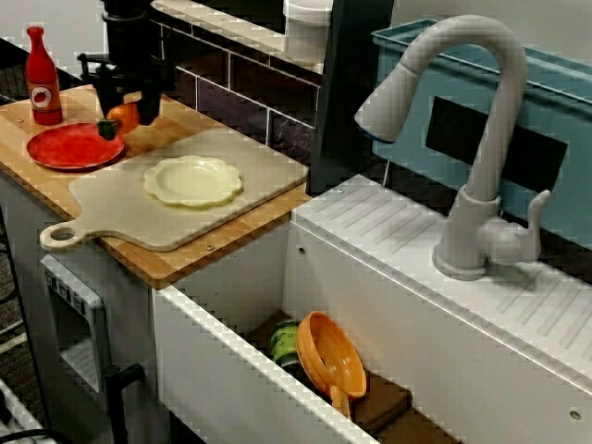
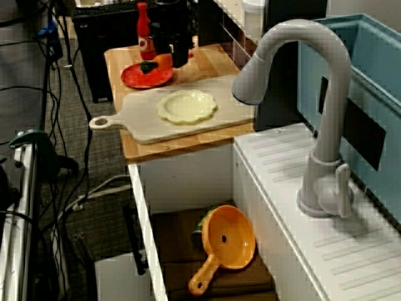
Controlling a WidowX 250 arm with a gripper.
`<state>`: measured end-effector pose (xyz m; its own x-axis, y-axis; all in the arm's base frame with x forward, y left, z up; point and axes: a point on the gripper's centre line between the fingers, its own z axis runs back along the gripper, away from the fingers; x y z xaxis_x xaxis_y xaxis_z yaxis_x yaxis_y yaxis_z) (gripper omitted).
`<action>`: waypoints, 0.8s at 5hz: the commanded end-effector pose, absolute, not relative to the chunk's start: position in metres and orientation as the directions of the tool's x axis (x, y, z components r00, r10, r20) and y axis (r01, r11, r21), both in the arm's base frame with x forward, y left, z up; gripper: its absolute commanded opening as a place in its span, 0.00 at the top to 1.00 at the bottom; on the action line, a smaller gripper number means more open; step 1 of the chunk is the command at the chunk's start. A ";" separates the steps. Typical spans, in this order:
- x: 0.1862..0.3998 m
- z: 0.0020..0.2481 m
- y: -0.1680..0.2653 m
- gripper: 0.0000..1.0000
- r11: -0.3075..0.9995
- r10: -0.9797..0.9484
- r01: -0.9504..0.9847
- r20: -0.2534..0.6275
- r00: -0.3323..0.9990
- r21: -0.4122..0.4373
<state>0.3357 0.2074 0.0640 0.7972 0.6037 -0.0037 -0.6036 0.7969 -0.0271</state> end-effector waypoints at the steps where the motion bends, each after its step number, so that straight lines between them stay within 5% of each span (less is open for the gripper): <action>1: 0.316 0.077 0.246 1.00 0.855 0.517 -0.519 0.068 0.853 0.011; 4: 0.277 0.072 0.239 1.00 0.880 0.465 -0.473 0.139 0.874 0.035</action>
<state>0.2706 0.2334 0.0457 0.8803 0.4700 0.0643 -0.4718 0.8816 0.0144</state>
